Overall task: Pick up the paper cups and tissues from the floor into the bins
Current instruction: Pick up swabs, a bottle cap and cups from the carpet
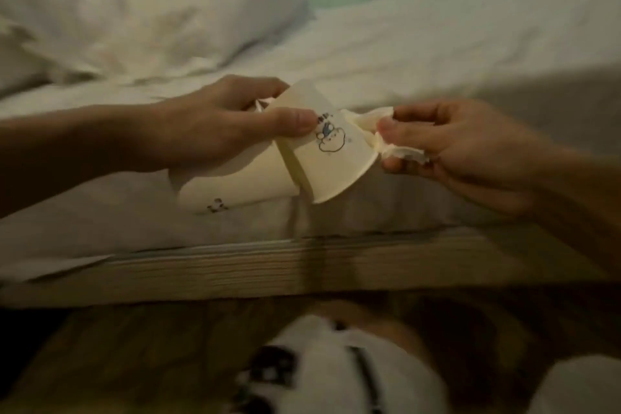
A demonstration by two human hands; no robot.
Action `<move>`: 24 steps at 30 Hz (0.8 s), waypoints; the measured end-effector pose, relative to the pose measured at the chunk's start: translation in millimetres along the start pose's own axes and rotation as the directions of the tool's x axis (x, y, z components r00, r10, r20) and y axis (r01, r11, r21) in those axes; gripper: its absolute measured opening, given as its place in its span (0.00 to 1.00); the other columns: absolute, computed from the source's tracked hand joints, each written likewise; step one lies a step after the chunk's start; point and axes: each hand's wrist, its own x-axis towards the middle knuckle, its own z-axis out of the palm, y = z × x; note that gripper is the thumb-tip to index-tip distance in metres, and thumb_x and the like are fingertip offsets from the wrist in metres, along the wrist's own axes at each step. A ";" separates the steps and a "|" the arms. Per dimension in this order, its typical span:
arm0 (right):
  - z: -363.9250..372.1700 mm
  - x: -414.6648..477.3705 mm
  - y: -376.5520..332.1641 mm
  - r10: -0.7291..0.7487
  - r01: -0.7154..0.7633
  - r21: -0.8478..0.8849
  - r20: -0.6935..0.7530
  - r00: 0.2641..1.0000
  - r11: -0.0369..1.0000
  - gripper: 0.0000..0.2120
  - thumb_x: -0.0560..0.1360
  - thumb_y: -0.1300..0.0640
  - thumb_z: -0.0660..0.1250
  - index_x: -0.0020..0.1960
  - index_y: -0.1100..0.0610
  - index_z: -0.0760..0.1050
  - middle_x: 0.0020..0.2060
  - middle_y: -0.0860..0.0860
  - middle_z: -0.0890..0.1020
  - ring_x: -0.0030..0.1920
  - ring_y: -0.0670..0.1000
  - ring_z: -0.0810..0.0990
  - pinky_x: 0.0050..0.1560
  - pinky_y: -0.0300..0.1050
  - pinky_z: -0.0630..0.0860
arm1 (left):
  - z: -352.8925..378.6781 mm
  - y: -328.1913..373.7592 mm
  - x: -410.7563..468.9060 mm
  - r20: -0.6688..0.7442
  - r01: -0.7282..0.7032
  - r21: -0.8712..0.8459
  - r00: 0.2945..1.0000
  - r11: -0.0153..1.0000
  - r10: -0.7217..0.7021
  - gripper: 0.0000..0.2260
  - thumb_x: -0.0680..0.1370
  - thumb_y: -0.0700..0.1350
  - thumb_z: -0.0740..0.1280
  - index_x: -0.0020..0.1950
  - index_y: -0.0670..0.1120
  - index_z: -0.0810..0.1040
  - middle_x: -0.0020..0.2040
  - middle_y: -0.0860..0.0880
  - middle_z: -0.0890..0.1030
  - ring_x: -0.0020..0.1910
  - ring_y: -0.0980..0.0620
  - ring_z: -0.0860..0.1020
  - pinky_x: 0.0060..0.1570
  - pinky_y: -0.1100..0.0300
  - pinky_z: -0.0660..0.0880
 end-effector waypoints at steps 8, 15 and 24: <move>297.9 12.7 21.1 0.052 0.026 -0.187 0.401 0.915 0.982 0.10 0.71 0.62 0.72 0.52 0.61 0.78 0.46 0.56 0.83 0.37 0.49 0.85 0.37 0.40 0.81 | -116.9 -114.0 -272.4 -0.292 0.397 -0.034 0.874 0.917 -0.389 0.26 0.69 0.70 0.67 0.61 0.57 0.78 0.55 0.57 0.82 0.54 0.57 0.81 0.53 0.55 0.78; 498.3 8.8 138.3 0.199 -0.003 -0.347 0.530 0.824 0.938 0.06 0.74 0.61 0.72 0.49 0.62 0.78 0.45 0.56 0.81 0.39 0.49 0.82 0.36 0.41 0.83 | -89.7 -232.5 -436.7 -0.357 0.713 -0.313 0.524 0.628 -0.773 0.27 0.66 0.71 0.67 0.59 0.58 0.76 0.53 0.58 0.81 0.50 0.60 0.80 0.47 0.60 0.77; 577.4 -74.7 291.1 0.541 -0.130 -0.570 0.645 0.540 0.811 0.04 0.75 0.56 0.71 0.49 0.55 0.79 0.46 0.52 0.82 0.41 0.47 0.84 0.39 0.39 0.81 | -42.1 -298.4 -551.3 0.139 0.972 -0.065 0.235 0.228 -0.962 0.22 0.71 0.69 0.67 0.57 0.56 0.75 0.51 0.53 0.80 0.44 0.53 0.82 0.43 0.56 0.80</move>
